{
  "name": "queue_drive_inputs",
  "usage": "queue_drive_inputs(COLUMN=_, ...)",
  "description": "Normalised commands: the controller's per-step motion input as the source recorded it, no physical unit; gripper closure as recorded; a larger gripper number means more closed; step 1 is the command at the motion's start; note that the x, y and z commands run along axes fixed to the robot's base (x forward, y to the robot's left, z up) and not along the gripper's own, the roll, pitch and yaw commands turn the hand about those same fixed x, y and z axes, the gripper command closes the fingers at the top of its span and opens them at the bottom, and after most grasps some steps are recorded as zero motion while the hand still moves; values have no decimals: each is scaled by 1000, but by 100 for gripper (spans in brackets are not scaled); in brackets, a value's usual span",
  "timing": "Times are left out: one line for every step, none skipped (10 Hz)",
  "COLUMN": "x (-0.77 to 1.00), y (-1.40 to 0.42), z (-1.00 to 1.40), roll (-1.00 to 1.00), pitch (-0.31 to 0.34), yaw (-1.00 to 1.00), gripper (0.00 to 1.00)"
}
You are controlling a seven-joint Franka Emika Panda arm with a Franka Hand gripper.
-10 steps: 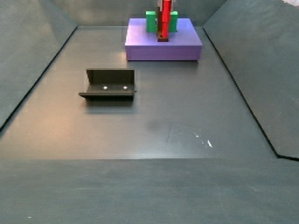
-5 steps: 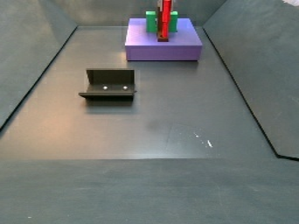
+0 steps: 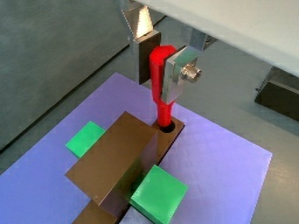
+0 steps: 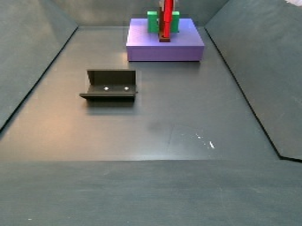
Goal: Pick up the red object. Move up. Place the red object on the fixture. Regrasp the red object. Move to above the board. Insert the red object.
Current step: Insert the red object.
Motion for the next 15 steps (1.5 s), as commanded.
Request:
queue_drive_inputs(x=0, y=-83, z=-249, roll=-33, pitch=-27, yaw=0, gripper=100)
queue_drive_inputs(x=43, y=-43, z=-197, roll=-80, pitch=-29, yaw=-43, gripper=100)
queue_drive_inputs(x=66, y=0, z=-140, roll=-183, pitch=-49, yaw=-71, gripper=100)
queue_drive_inputs(x=74, y=0, z=-137, roll=-199, pitch=-51, yaw=-46, gripper=100)
queue_drive_inputs(x=114, y=0, z=-123, roll=-191, pitch=-36, yaw=-23, gripper=100)
queue_drive_inputs(x=100, y=3, z=-117, roll=-199, pitch=-44, yaw=-17, gripper=100)
queue_drive_inputs(x=80, y=0, z=-91, roll=-207, pitch=-39, yaw=0, gripper=100)
queue_drive_inputs(x=71, y=3, z=-74, roll=-241, pitch=-49, yaw=-11, gripper=100)
queue_drive_inputs(x=34, y=3, z=-117, roll=-231, pitch=-61, yaw=-3, gripper=100)
queue_drive_inputs(x=11, y=6, z=-166, roll=-211, pitch=-57, yaw=0, gripper=100)
queue_drive_inputs(x=0, y=31, z=-234, roll=-183, pitch=-53, yaw=0, gripper=100)
queue_drive_inputs(x=17, y=34, z=-343, roll=-127, pitch=-20, yaw=0, gripper=100)
queue_drive_inputs(x=0, y=37, z=-443, roll=-79, pitch=-6, yaw=0, gripper=100)
queue_drive_inputs(x=0, y=63, z=-403, roll=-49, pitch=0, yaw=0, gripper=100)
queue_drive_inputs(x=0, y=169, z=-60, roll=-21, pitch=19, yaw=0, gripper=100)
